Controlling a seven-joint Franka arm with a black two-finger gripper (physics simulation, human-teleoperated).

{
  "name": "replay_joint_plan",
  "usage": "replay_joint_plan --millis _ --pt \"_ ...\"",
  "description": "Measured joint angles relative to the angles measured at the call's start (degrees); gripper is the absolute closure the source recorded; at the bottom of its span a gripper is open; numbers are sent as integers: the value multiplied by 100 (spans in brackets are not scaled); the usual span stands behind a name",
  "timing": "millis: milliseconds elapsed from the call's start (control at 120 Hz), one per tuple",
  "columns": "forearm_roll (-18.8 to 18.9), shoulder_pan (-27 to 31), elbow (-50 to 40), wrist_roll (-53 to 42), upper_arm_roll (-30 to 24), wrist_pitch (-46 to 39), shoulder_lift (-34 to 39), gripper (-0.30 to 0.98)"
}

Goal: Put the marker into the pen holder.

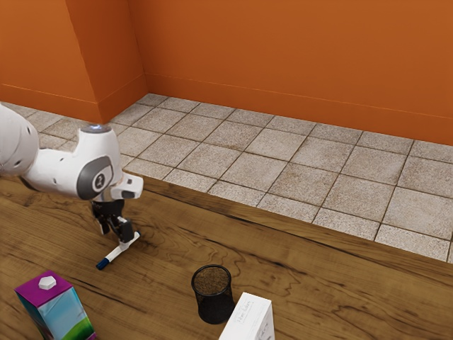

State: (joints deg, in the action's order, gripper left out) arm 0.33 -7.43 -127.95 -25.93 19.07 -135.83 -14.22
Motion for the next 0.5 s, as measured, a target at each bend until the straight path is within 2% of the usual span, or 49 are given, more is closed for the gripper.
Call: replay_joint_plan --millis 400,500 --pt "2 -63 -457 -167 83 -181 171 3" --pt "-1 -60 -475 -193 92 -198 180 8"
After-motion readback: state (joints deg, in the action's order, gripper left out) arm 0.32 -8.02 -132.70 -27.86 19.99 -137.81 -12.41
